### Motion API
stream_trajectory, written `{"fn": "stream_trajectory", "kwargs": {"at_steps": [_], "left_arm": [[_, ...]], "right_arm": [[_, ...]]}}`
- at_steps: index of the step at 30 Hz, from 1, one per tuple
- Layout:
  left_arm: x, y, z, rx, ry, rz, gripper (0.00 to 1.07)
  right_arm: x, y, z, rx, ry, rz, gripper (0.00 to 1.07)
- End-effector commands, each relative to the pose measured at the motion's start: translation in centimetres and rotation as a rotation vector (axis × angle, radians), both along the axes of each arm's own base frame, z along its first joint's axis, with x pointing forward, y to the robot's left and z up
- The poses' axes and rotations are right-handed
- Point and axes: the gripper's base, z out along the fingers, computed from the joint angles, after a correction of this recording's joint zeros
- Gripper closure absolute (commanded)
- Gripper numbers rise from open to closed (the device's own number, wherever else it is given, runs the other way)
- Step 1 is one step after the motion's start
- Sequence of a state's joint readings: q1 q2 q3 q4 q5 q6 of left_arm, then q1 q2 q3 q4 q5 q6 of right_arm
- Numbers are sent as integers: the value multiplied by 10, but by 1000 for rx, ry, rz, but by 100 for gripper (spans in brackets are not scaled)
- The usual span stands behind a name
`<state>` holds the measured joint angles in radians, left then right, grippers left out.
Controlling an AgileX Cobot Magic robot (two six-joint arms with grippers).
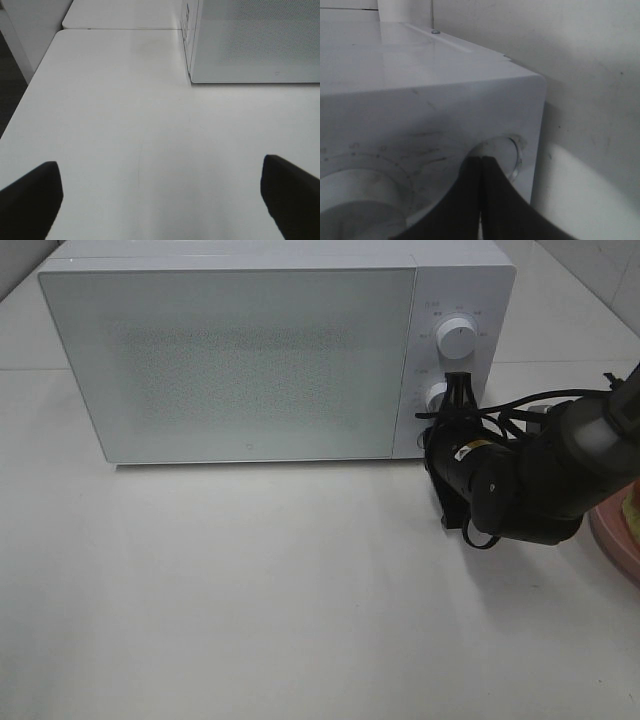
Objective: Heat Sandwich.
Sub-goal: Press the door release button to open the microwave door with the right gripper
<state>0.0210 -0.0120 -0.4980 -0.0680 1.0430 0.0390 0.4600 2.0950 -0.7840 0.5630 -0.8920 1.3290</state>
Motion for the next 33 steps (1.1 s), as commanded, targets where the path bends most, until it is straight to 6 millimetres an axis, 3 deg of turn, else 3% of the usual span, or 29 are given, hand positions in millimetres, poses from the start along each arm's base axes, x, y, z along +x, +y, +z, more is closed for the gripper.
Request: {"fn": "stream_trajectory", "kwargs": {"at_steps": [1, 10, 18, 23, 33], "left_arm": [[-3, 0, 0, -2, -25, -3, 3], [-3, 0, 0, -2, -25, -3, 3], [-3, 0, 0, -1, -25, -2, 3], [-3, 1, 0, 10, -25, 6, 3], [-3, 2, 0, 15, -24, 10, 3]], "right_arm": [[10, -2, 10, -14, -61, -4, 106], [18, -2, 14, -22, -147, -24, 106], [35, 1, 25, -23, -328, -58, 105], [45, 6, 24, -16, -347, -54, 105], [45, 7, 24, -19, -351, -44, 105]]}}
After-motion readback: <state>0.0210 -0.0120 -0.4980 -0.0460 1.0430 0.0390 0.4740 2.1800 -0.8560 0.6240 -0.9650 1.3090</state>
